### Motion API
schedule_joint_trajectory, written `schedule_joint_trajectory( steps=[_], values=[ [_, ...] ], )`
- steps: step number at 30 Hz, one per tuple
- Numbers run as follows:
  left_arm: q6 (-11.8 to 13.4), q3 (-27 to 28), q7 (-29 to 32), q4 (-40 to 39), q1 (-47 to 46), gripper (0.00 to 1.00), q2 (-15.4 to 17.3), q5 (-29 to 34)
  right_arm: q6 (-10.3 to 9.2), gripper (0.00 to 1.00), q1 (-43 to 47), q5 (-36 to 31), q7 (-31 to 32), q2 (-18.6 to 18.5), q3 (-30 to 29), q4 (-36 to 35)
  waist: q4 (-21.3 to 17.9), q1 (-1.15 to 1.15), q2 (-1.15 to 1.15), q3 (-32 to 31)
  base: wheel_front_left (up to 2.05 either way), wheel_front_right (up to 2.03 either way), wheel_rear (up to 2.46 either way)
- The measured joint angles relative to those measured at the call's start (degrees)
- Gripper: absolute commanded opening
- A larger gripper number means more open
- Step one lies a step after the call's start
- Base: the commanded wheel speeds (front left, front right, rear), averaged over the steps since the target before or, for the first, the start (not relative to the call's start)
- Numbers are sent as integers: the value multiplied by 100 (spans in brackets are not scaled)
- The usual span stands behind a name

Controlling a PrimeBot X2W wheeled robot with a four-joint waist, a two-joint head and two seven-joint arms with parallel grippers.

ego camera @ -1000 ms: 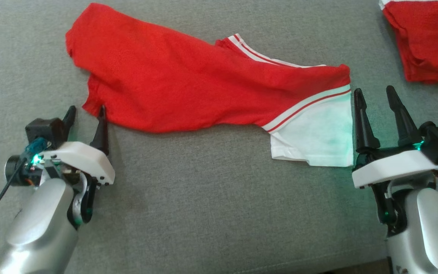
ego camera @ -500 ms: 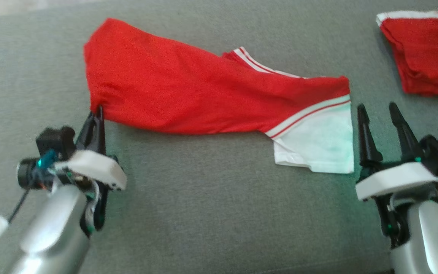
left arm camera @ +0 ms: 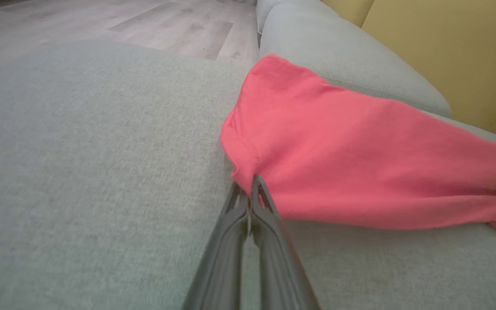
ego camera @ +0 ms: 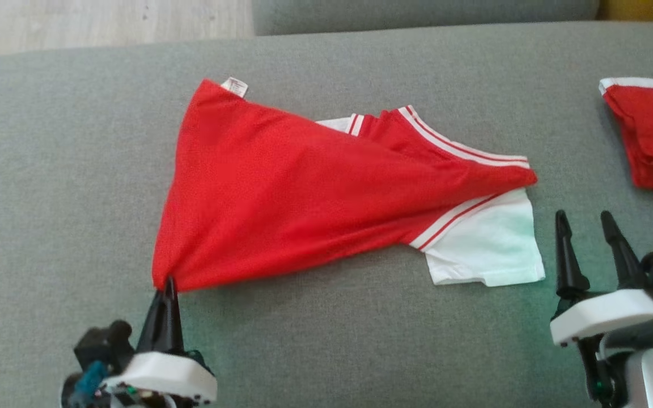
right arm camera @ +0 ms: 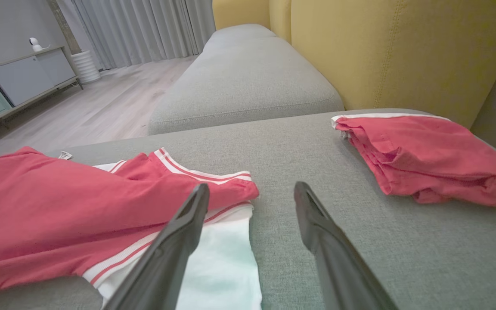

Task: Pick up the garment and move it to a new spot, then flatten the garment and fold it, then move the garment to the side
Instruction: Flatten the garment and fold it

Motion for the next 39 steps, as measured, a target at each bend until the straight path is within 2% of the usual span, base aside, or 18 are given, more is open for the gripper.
schedule_joint_trajectory(
  steps=[1,2,3,4,10,18,27,39],
  values=[
    [3,2,-41,29,33,29,-46,-42,0,100,24,0,1,0,8,1,4,0,0,-29,0,0,0],
    [3,2,-41,29,33,29,-46,-42,0,100,24,0,1,0,8,1,4,0,0,-29,0,0,0],
    [3,1,-84,83,34,79,-94,-69,0,100,44,1,1,0,16,5,-1,0,0,-54,0,0,0],
    [0,2,-129,232,27,100,-175,-67,0,100,53,2,5,1,59,34,-28,0,0,-93,0,0,0],
    [-107,18,-325,510,16,100,-243,3,0,100,54,18,-2,1,169,90,-107,1,0,-213,0,0,0],
    [-286,137,-434,231,-53,100,-238,444,0,100,82,10,-113,1,229,108,-117,1,0,-520,0,0,0],
    [-282,11,-434,56,131,100,-319,548,0,100,536,1,-158,1,397,-23,-75,0,0,-959,0,0,0],
    [-180,2,-370,34,312,100,-331,490,0,100,552,20,-263,2,742,133,3,1,0,-1097,0,0,0]
  ],
)
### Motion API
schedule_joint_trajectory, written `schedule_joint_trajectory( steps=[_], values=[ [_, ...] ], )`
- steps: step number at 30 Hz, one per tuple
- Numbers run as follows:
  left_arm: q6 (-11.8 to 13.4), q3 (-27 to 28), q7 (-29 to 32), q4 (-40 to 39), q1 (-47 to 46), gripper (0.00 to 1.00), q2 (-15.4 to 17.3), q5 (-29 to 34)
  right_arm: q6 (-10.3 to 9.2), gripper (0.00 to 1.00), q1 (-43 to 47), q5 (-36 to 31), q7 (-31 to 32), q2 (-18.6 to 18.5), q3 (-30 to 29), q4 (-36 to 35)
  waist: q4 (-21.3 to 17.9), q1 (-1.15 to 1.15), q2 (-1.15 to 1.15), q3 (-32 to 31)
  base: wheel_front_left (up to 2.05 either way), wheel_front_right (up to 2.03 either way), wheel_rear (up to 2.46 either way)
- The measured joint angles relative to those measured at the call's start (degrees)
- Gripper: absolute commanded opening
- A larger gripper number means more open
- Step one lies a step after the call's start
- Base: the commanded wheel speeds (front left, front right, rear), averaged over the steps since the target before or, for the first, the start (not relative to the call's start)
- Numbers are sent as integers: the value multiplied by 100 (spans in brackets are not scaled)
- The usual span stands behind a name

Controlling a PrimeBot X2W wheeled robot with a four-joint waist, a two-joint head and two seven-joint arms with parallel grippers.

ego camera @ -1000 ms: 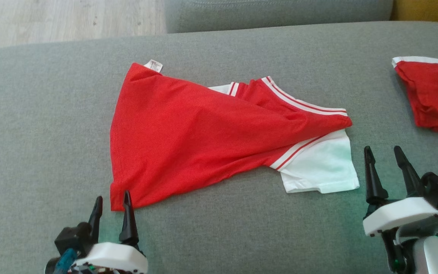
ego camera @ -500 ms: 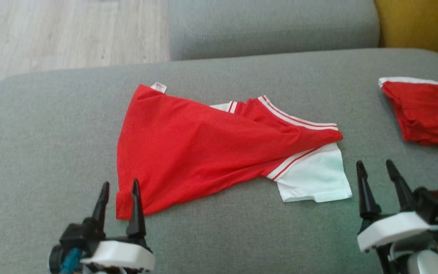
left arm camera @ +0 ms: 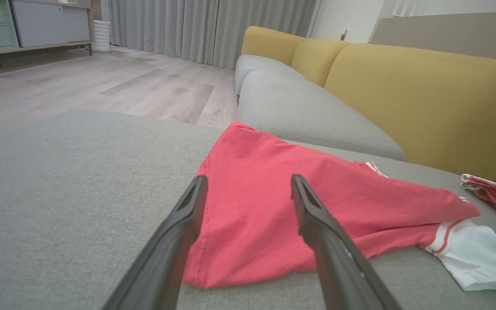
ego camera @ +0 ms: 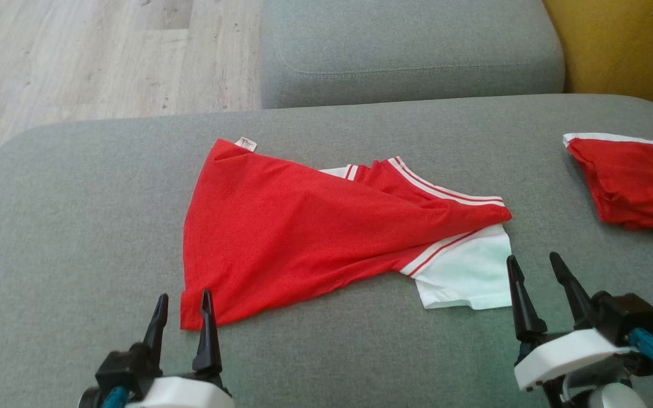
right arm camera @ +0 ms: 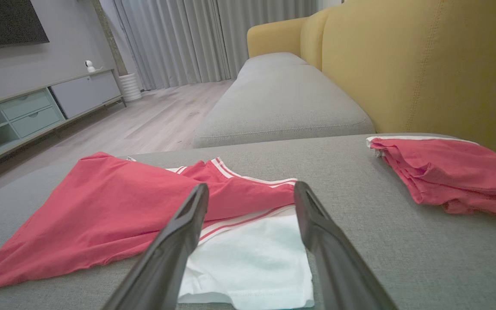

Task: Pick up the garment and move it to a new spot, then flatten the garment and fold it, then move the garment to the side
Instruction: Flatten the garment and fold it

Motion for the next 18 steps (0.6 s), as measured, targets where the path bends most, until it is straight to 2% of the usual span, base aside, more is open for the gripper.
schedule_joint_trajectory(
  steps=[11,18],
  values=[
    [79,-9,96,-33,93,100,12,-3,0,100,-12,-1,-42,0,-19,175,54,0,0,32,0,0,0],
    [80,-41,99,-32,89,100,15,-3,0,100,-49,-289,360,0,-512,626,81,0,0,171,0,0,0]
  ],
)
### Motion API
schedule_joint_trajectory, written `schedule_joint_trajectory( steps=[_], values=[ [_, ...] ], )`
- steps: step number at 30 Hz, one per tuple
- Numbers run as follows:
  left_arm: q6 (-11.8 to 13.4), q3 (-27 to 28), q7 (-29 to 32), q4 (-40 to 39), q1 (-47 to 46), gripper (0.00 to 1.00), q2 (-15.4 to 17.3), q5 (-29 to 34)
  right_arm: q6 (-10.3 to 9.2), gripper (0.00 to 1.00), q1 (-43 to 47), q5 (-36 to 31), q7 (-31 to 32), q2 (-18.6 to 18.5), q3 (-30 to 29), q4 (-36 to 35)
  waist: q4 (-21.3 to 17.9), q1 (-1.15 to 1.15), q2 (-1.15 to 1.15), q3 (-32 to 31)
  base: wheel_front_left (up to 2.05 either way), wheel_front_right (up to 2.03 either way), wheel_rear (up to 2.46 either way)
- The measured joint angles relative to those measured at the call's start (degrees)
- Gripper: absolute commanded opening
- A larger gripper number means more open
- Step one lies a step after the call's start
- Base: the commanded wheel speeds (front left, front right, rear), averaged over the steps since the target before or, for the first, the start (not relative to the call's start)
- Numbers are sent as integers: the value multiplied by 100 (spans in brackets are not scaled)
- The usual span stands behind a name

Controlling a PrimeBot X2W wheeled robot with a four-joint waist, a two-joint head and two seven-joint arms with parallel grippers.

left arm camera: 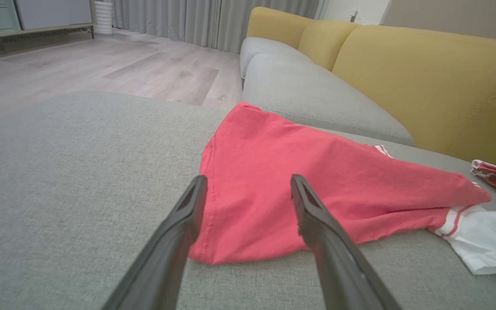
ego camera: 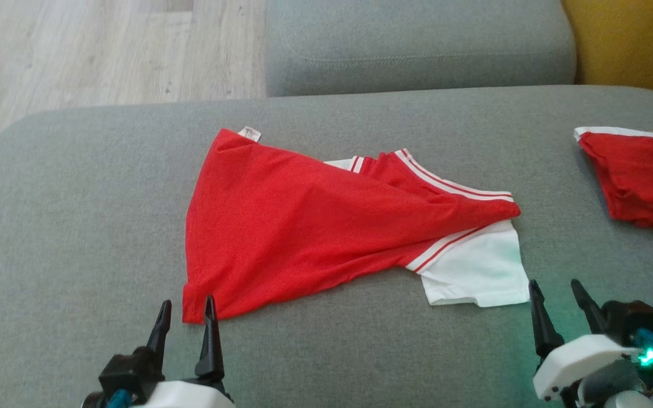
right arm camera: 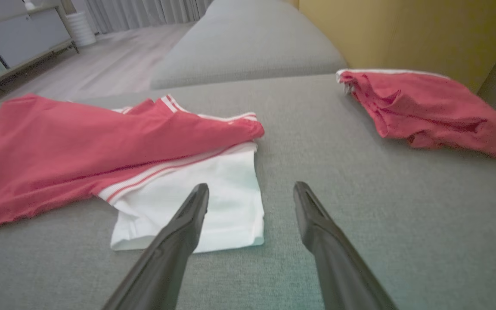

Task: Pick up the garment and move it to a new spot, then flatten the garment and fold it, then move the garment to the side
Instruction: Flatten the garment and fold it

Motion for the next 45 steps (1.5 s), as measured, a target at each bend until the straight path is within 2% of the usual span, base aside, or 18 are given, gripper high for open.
schedule_joint_trajectory(
  steps=[10,15,16,18,19,20,21,25,33,39,42,43,44,45],
  values=[
    [8,-16,4,57,-82,100,-8,2,0,100,-865,-168,436,3,-463,1311,224,1,0,397,0,0,0],
    [8,-16,-3,97,-172,100,-12,3,0,100,-1050,-122,510,3,-417,1813,343,1,0,535,0,0,0],
    [8,-16,-4,101,-174,100,-12,3,0,94,-1087,-45,509,-3,-401,1841,358,1,0,550,0,0,0],
    [8,-12,-11,131,-172,100,-12,2,0,44,-1168,15,509,-7,-336,1901,366,1,0,561,0,0,0],
    [8,-10,-11,144,-172,100,-13,2,0,24,-1184,34,506,-7,-288,1911,359,1,0,560,0,0,0],
    [8,-7,-11,164,-172,100,-13,1,0,16,-1185,47,503,-7,-244,1912,347,0,0,555,0,0,0],
    [5,-5,-10,183,-169,100,-13,-13,0,0,-1182,64,464,-5,-221,1913,330,0,0,547,0,0,0],
    [-25,46,67,363,-159,100,-53,-305,0,0,-1143,137,316,0,-83,1727,200,0,0,498,0,0,0],
    [-261,252,409,1072,-186,100,-159,-871,0,0,-957,145,308,0,71,836,-167,0,0,559,0,0,0],
    [-387,319,424,1394,-438,100,-255,-1016,0,0,-816,145,415,0,99,419,-337,0,0,715,0,0,0],
    [-528,343,480,1515,-622,100,-266,-1092,0,0,-815,146,466,0,129,276,-418,0,0,805,0,0,0],
    [-567,330,554,1540,-668,83,-271,-1114,0,0,-815,146,466,0,137,243,-442,0,0,828,0,0,0],
    [-609,297,620,1566,-706,47,-277,-1116,0,0,-815,157,468,0,138,219,-461,0,0,845,0,0,0],
    [-615,267,690,1586,-744,28,-282,-1121,0,0,-815,181,479,0,141,196,-478,0,0,857,0,0,0]
  ],
)
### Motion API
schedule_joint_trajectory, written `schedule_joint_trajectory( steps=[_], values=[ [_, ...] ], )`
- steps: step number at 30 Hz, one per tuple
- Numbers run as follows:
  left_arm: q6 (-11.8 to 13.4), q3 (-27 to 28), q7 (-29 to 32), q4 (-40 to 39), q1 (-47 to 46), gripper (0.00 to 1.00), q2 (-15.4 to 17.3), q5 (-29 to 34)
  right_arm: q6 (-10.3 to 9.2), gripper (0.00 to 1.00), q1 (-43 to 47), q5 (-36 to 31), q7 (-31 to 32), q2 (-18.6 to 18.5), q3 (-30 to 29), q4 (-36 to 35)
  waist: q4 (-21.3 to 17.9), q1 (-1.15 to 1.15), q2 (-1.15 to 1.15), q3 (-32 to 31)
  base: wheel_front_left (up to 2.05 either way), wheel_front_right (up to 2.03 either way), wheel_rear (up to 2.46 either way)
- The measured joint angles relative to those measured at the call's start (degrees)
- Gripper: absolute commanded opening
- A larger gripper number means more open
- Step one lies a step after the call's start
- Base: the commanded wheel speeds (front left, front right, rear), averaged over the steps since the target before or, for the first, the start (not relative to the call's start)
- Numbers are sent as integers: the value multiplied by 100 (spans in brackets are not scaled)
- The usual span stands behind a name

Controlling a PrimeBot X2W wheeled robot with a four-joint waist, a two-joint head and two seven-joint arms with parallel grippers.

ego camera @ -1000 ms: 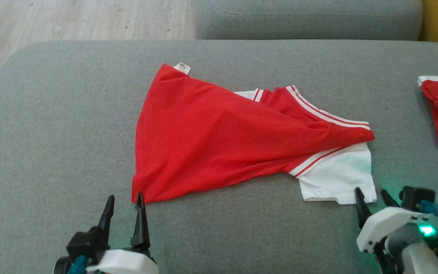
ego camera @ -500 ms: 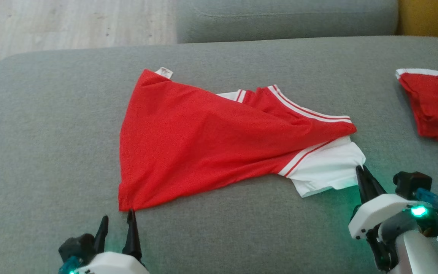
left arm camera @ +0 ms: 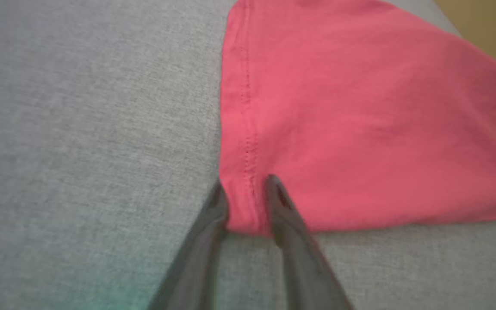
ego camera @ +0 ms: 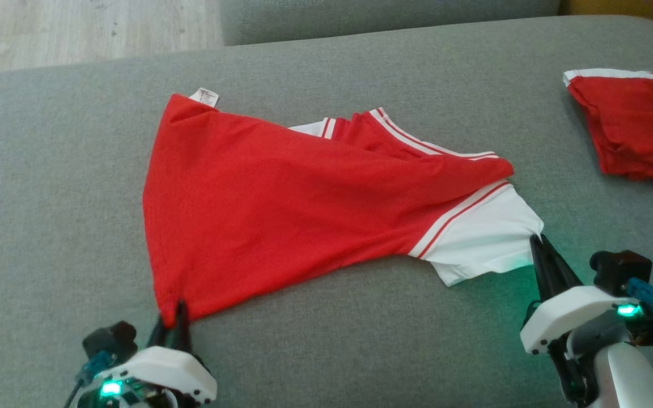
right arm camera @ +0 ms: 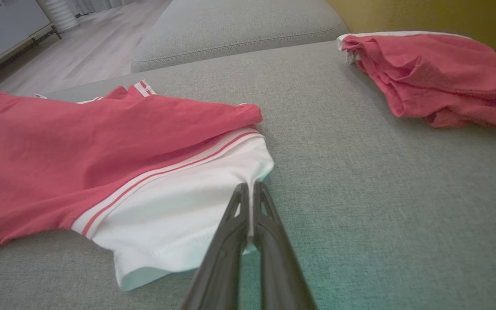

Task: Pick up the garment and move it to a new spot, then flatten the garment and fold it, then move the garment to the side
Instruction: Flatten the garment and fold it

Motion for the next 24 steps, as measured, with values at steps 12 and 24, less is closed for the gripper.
schedule_joint_trajectory(
  steps=[12,24],
  values=[
    [-90,-146,-57,-414,-8,0,33,63,0,0,-13,5,-136,0,-32,-382,36,0,0,-289,0,0,0],
    [147,172,-18,-3112,-340,0,829,530,0,0,-517,57,-334,0,-445,-2186,144,-1,0,-999,0,0,0]
  ],
)
